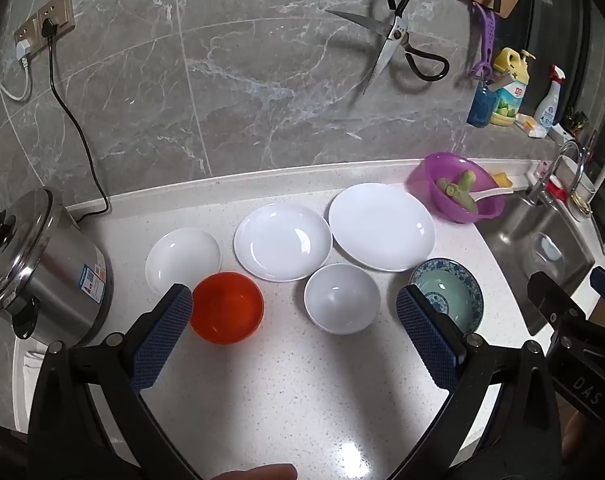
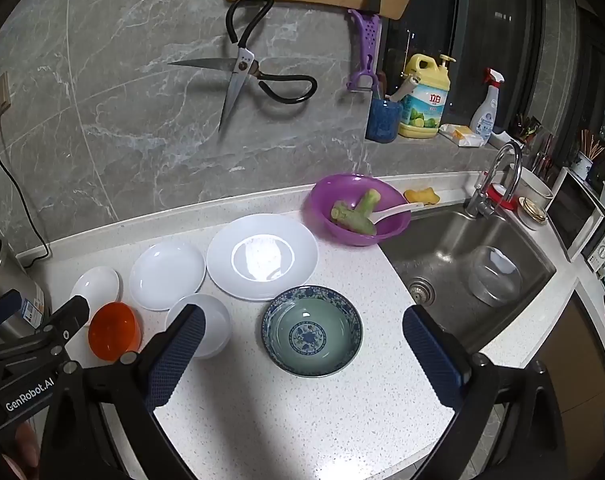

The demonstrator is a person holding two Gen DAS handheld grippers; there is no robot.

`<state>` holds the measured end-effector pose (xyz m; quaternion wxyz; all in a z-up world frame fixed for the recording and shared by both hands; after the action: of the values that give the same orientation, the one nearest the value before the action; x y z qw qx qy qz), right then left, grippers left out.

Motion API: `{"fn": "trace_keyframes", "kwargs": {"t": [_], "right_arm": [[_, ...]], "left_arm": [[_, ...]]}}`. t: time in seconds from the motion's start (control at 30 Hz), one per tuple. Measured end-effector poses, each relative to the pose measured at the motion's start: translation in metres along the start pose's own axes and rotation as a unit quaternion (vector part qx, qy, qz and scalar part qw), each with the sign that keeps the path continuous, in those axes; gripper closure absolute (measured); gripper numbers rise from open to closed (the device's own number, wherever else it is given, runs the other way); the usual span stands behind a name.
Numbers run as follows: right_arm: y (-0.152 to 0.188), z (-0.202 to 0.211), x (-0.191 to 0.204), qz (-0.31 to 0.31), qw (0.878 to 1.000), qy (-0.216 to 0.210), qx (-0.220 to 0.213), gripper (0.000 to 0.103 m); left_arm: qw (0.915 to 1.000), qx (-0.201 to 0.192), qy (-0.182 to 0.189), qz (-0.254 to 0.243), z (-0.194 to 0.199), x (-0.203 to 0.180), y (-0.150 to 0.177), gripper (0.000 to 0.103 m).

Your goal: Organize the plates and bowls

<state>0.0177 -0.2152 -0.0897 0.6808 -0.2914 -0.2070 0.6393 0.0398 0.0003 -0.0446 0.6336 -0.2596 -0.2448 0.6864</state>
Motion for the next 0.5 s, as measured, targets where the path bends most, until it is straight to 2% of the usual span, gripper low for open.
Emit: {"fn": "trace_keyframes", "kwargs": {"t": [0.5], "right_arm": [[-0.0001,-0.0023,0.0009,0.001,1.0,0.001,0.003,0.002]], "left_arm": [[0.9999,0.01,-0.001,0.003,-0.0051,0.0,0.0035,0.0]]}}
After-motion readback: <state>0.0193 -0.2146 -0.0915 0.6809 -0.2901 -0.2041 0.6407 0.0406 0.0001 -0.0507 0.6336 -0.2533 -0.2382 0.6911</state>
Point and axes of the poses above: each gripper's, at about its wrist camera, not at the fingertips, and z roughly against the way its jaws point, x to its left, y to its underside, the point moved 6 cm from there along -z, roughly the way its jaws point, and after that the axes turned 4 degrees about z, right-handed, at the moved point
